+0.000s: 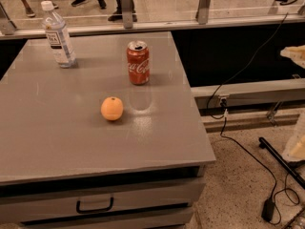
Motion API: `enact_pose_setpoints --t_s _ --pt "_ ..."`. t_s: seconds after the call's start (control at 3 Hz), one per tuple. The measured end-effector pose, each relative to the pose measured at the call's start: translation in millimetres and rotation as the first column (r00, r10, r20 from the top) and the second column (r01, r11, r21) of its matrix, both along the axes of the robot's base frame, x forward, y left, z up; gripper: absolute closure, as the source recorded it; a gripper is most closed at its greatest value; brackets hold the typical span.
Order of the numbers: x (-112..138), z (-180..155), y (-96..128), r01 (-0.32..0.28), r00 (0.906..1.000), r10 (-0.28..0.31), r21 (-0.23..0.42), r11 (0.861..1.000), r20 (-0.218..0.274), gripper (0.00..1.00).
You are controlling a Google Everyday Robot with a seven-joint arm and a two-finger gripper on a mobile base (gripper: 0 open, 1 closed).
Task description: Pick blue plastic bottle
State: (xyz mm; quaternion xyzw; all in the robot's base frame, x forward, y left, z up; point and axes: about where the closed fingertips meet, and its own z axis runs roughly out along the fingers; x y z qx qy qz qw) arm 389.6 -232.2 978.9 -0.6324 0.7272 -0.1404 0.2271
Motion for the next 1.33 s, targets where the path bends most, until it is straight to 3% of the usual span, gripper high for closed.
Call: enact_pose_setpoints --t_s 0.33,0.67,1.0,1.33 --pt "0 0 0 0.0 1.0 0.0 0.0 1.0 0.0 0.0" --pt "10 12 2 0.033 0.9986 -0.037 0.102 0.994 0.039 0.0" --pt "30 34 -13 0.096 0.9869 -0.132 0.325 0.941 0.092 0.0" --pt "46 41 -28 0.137 0.9768 -0.203 0.521 0.843 0.07 0.0"
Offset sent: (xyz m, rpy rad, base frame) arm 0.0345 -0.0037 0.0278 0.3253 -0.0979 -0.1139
